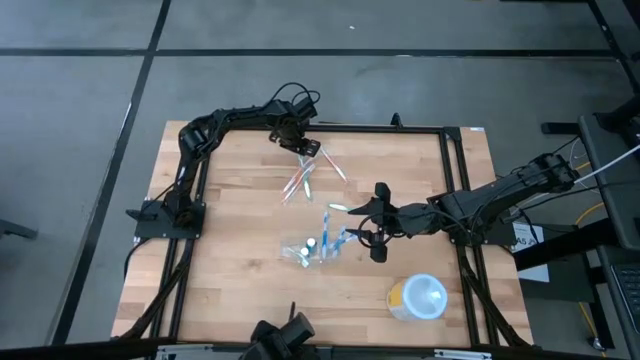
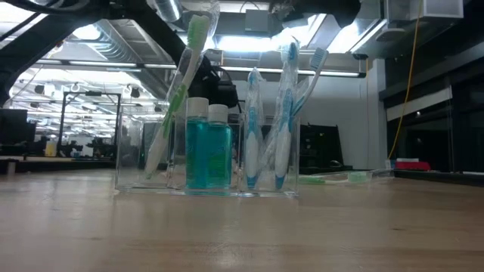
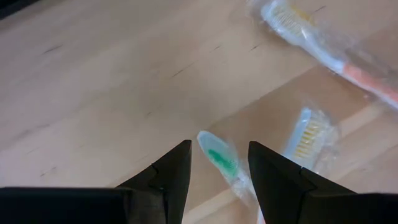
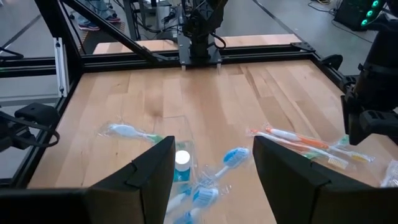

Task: Pick & Place toothbrushing station
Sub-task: Put the green toothbrush into the transparent organizer

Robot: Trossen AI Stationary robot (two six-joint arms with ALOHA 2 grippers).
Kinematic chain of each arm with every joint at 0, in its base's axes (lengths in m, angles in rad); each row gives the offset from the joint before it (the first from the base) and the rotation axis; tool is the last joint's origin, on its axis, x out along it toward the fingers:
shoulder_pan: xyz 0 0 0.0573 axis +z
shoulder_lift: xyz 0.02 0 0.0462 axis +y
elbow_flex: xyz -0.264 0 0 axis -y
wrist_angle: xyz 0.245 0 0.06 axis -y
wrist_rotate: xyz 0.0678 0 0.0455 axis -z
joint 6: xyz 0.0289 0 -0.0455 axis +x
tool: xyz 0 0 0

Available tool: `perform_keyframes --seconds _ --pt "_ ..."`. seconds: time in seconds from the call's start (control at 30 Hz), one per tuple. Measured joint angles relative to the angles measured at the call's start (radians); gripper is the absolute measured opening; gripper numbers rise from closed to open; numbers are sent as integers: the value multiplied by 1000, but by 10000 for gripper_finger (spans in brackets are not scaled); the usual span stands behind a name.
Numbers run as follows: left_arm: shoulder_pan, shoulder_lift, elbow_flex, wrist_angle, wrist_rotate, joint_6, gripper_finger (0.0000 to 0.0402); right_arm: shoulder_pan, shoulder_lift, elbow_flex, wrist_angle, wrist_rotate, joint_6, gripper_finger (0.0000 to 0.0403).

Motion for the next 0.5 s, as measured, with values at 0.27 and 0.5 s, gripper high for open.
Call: perform_keyframes --seconds 0.27,0.5 --pt "0 1 0 -5 16 1 127 0 0 0 -3 0 0 219" --pt "0 1 0 -5 17 20 31 0 0 0 -3 0 1 219"
